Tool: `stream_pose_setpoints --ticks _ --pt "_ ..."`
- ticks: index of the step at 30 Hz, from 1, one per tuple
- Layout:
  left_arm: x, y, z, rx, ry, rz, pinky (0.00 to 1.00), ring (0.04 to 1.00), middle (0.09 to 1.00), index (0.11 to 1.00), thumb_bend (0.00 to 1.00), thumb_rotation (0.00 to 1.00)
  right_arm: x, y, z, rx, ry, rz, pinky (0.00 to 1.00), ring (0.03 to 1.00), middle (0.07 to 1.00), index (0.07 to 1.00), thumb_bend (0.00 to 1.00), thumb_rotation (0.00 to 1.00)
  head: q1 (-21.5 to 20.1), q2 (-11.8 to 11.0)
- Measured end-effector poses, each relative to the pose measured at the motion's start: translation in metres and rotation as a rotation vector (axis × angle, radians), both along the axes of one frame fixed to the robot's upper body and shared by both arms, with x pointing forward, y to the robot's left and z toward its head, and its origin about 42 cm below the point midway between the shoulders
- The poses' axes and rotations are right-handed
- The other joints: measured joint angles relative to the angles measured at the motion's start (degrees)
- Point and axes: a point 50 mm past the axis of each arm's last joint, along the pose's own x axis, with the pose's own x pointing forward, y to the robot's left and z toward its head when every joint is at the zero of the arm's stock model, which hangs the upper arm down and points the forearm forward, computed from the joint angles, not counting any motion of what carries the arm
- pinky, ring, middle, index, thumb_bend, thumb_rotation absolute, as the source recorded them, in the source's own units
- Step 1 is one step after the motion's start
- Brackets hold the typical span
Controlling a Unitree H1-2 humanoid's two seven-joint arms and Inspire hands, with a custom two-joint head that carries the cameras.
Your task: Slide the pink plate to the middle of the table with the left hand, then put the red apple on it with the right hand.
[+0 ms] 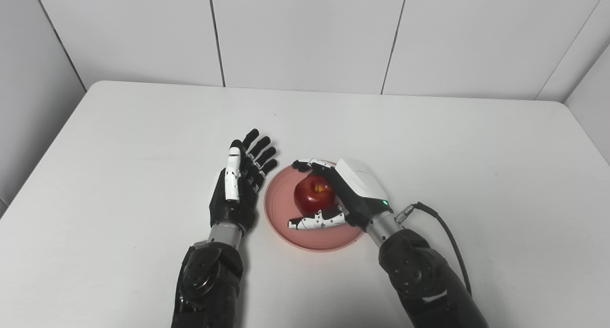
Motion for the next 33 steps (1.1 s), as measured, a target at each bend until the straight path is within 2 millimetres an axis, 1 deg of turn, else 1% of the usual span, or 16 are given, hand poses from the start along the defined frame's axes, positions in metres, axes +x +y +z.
stream_pose_setpoints --ticks 2,5,6,8,13,17,22,25,30,33 --pt "0.000 0.000 0.000 0.000 0.000 0.000 0.86 0.858 0.871 0.866 0.38 1.00 0.000 0.000 0.000 -0.010 0.002 0.005 0.80 0.882 0.903 0.897 1.00 0.47 -0.09 0.09" --pt "0.000 0.000 0.000 0.000 0.000 0.000 0.86 0.858 0.870 0.865 0.37 1.00 0.000 0.001 0.001 -0.037 -0.005 0.013 0.90 0.925 0.943 0.947 1.00 0.52 -0.09 0.09" --pt "0.000 0.000 0.000 0.000 0.000 0.000 0.86 0.859 0.870 0.865 0.37 1.00 0.000 0.001 0.002 -0.042 -0.007 0.014 0.92 0.933 0.949 0.954 1.00 0.52 -0.09 0.09" --pt "0.000 0.000 0.000 0.000 0.000 0.000 0.86 0.859 0.870 0.866 0.38 1.00 0.001 0.001 0.002 -0.049 -0.009 0.016 0.93 0.948 0.965 0.969 1.00 0.55 -0.09 0.09" --pt "0.000 0.000 0.000 -0.001 0.000 -0.001 0.87 0.863 0.872 0.868 0.38 1.00 0.001 0.001 0.002 -0.054 -0.012 0.017 0.96 0.965 0.981 0.989 1.00 0.58 -0.61 0.00" --pt "0.000 0.000 0.000 -0.001 0.000 -0.001 0.86 0.857 0.868 0.863 0.37 1.00 0.001 0.000 0.002 -0.047 -0.016 0.011 0.96 0.982 0.998 1.000 1.00 0.62 -0.79 -0.09" --pt "0.000 0.000 0.000 -0.001 0.000 0.000 0.84 0.850 0.863 0.860 0.37 1.00 0.001 -0.007 0.007 -0.019 -0.037 -0.011 0.96 0.986 1.000 1.000 1.00 0.62 -0.88 -0.17" --pt "0.000 0.000 0.000 0.000 0.000 0.000 0.84 0.849 0.861 0.858 0.37 1.00 0.001 -0.015 0.017 0.058 -0.073 -0.036 0.93 0.987 1.000 1.000 1.00 0.63 -1.05 -0.18" --pt "0.000 0.001 0.000 0.000 0.000 0.001 0.84 0.854 0.868 0.863 0.37 1.00 0.001 -0.027 0.035 0.135 -0.116 -0.064 0.89 0.977 1.000 1.000 1.00 0.66 -1.32 -0.26" --pt "0.000 0.001 0.000 0.000 -0.001 -0.002 0.85 0.855 0.867 0.863 0.37 1.00 -0.002 -0.035 0.047 0.192 -0.138 -0.072 0.88 0.965 1.000 1.000 1.00 0.65 -1.41 -0.26"
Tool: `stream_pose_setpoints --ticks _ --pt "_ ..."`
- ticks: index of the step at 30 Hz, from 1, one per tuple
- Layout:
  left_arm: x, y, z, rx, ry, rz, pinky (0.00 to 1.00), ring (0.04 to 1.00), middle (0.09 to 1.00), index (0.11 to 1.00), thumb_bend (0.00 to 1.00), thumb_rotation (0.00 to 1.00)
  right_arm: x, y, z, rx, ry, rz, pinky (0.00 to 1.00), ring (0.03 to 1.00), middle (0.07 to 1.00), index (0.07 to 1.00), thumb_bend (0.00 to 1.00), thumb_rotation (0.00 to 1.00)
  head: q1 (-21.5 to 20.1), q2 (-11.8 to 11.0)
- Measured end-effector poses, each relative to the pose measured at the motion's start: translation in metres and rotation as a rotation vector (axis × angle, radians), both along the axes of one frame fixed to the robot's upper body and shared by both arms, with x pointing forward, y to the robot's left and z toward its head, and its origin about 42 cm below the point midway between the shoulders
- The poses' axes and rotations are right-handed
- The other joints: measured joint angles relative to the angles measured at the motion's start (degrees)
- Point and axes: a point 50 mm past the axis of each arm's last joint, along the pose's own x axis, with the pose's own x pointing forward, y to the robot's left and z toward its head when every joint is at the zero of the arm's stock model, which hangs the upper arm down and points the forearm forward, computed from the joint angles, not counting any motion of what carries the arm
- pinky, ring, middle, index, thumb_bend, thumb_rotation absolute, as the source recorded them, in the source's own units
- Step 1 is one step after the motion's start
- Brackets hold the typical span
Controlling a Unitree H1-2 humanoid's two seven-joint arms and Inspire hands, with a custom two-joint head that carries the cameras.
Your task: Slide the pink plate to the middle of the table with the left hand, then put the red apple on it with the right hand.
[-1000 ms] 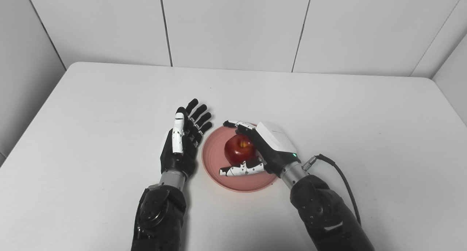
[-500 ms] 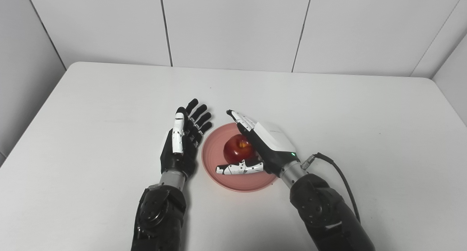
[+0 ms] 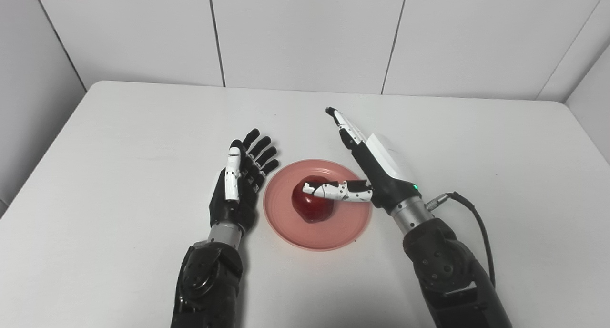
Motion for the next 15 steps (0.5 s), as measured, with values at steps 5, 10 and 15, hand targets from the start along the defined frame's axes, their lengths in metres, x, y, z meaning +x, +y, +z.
stream_pose_setpoints --ticks 5,10,15 --pt "0.000 0.001 0.000 -0.009 -0.001 -0.001 0.86 0.857 0.868 0.862 0.37 1.00 0.001 -0.017 0.008 0.087 -0.007 -0.039 0.90 0.964 0.993 0.996 1.00 0.68 -0.26 -0.09" --pt "0.000 0.002 0.000 -0.010 -0.001 -0.001 0.87 0.864 0.874 0.864 0.39 1.00 -0.005 -0.029 0.001 0.119 0.012 -0.091 0.88 0.937 0.956 0.976 1.00 0.81 -1.14 -0.35" --pt "0.000 0.003 -0.001 -0.008 -0.001 -0.001 0.87 0.864 0.874 0.865 0.38 1.00 -0.010 -0.043 -0.009 0.157 0.031 -0.175 0.83 0.894 0.917 0.920 0.83 0.99 -1.58 -0.53"
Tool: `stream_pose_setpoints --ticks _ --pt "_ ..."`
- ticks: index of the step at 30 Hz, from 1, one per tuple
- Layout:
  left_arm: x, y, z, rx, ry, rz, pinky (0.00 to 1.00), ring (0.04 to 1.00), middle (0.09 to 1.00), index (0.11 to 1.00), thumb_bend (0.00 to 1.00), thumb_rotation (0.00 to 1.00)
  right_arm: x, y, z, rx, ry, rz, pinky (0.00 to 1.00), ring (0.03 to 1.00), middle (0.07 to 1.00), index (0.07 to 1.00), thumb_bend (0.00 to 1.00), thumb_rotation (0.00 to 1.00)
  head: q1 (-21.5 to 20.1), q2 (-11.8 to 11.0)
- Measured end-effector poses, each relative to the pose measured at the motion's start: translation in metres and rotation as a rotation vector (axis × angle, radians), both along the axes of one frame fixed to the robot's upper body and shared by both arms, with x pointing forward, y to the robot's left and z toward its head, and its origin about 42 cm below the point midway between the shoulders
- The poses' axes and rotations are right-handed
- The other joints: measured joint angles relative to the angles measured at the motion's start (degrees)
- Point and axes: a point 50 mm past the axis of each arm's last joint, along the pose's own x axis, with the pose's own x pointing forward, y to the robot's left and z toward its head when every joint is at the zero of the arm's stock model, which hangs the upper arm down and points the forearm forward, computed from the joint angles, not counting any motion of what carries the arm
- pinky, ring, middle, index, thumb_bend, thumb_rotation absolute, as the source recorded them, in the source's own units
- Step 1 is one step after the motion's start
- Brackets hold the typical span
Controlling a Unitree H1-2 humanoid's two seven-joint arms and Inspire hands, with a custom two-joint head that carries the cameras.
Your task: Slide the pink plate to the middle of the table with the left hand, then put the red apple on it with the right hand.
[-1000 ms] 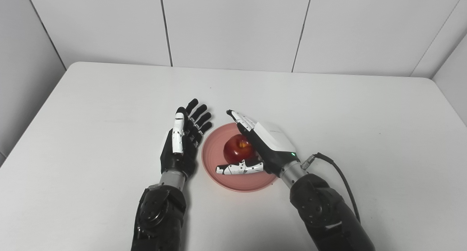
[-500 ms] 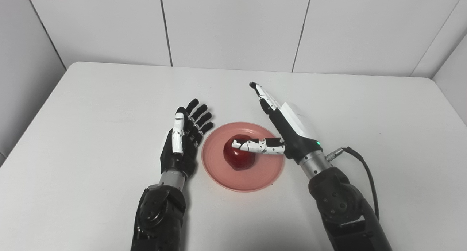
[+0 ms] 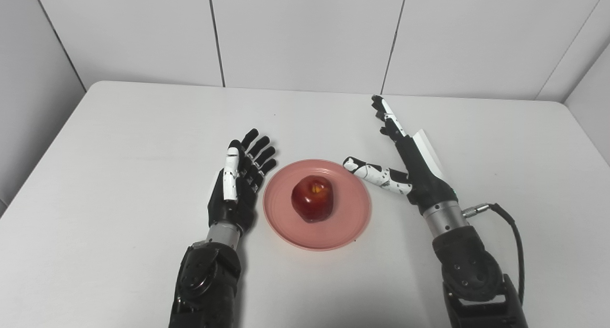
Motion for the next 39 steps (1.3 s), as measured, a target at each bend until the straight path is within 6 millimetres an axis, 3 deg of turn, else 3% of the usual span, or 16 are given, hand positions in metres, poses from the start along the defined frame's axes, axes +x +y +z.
stream_pose_setpoints --ticks 1,5,11,16,26,39 --pt "0.000 0.000 0.000 0.000 0.000 0.000 0.88 0.866 0.877 0.868 0.38 1.00 0.000 -0.004 -0.003 0.020 0.010 -0.026 0.84 0.890 0.908 0.908 0.73 0.99 0.00 0.00" --pt "0.000 0.003 0.000 -0.008 -0.001 0.001 0.88 0.866 0.877 0.865 0.38 1.00 0.001 -0.017 -0.020 0.235 0.096 -0.109 0.90 0.910 0.919 0.918 0.50 1.00 -1.05 -0.09" --pt "0.000 0.006 -0.001 -0.021 -0.007 -0.008 0.88 0.871 0.883 0.874 0.38 1.00 0.008 -0.024 -0.057 0.494 0.247 -0.143 0.97 0.917 0.924 0.920 0.44 1.00 -0.88 -0.26" --pt "0.000 0.009 -0.001 -0.015 -0.009 -0.008 0.87 0.872 0.885 0.875 0.38 1.00 0.009 -0.028 -0.074 0.572 0.260 -0.174 0.96 0.914 0.925 0.919 0.30 1.00 0.17 -0.35" --pt "0.001 0.011 -0.002 -0.011 -0.011 -0.014 0.88 0.871 0.889 0.879 0.38 1.00 0.009 -0.031 -0.082 0.596 0.239 -0.176 0.93 0.898 0.909 0.901 0.24 1.00 2.19 -0.88" --pt "0.003 0.014 -0.004 0.002 -0.012 -0.036 0.88 0.870 0.888 0.880 0.38 1.00 0.009 -0.028 -0.083 0.590 0.238 -0.177 0.93 0.889 0.905 0.901 0.26 1.00 2.29 -1.76"
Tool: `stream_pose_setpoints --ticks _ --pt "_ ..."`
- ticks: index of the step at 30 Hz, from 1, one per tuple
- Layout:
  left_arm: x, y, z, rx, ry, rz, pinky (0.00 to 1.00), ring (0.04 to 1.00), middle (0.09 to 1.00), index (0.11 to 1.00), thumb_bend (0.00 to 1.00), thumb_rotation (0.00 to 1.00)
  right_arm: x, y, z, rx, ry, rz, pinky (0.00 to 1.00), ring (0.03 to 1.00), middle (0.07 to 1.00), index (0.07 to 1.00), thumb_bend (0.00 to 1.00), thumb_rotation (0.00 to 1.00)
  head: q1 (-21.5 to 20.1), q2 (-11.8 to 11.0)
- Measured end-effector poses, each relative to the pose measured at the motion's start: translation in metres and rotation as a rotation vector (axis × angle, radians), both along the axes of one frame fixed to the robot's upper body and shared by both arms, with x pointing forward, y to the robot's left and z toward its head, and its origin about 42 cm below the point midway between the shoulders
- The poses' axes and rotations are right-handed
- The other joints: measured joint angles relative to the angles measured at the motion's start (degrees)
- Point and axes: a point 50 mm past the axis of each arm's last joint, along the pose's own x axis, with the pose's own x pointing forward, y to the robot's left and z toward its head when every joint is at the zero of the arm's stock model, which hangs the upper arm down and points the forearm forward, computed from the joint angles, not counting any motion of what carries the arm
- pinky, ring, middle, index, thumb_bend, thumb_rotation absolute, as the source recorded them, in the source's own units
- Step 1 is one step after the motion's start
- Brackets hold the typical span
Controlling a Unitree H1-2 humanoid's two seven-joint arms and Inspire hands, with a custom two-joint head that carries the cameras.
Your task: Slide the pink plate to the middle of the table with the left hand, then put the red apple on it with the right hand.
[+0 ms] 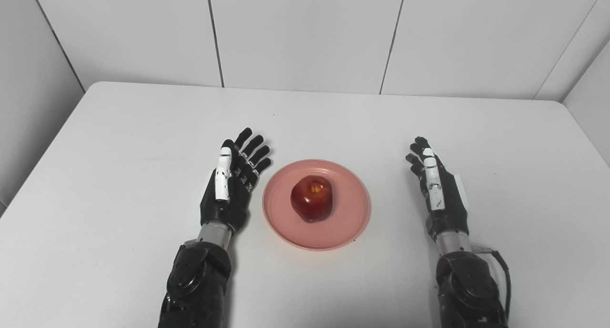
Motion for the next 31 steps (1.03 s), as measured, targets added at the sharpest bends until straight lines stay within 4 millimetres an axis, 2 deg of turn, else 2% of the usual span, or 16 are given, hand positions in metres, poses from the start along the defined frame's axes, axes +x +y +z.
stream_pose_setpoints --ticks 5,14,24,31 --pt "0.0000 0.0006 0.0001 0.002 -0.003 -0.005 0.88 0.871 0.889 0.883 0.39 1.00 -0.0008 0.0010 -0.0006 0.002 -0.001 0.003 0.96 0.896 0.913 0.907 0.27 1.00 0.00 0.00" --pt "0.0000 0.0003 0.0002 0.005 -0.005 -0.010 0.89 0.882 0.901 0.896 0.38 1.00 -0.0020 0.0020 -0.0006 -0.002 -0.002 -0.005 0.94 0.890 0.908 0.903 0.29 1.00 0.52 -0.18" --pt "-0.0009 -0.0026 0.0034 0.028 -0.002 -0.040 0.93 0.915 0.937 0.931 0.38 1.00 -0.0036 0.0009 -0.0011 -0.008 -0.005 -0.008 0.94 0.890 0.905 0.896 0.29 1.00 1.14 -0.18" --pt "-0.0015 0.0041 0.0060 0.089 -0.001 -0.060 0.95 0.942 0.964 0.955 0.40 1.00 -0.0041 -0.0005 -0.0012 -0.012 -0.014 -0.014 0.92 0.890 0.901 0.890 0.27 1.00 1.05 -0.27"
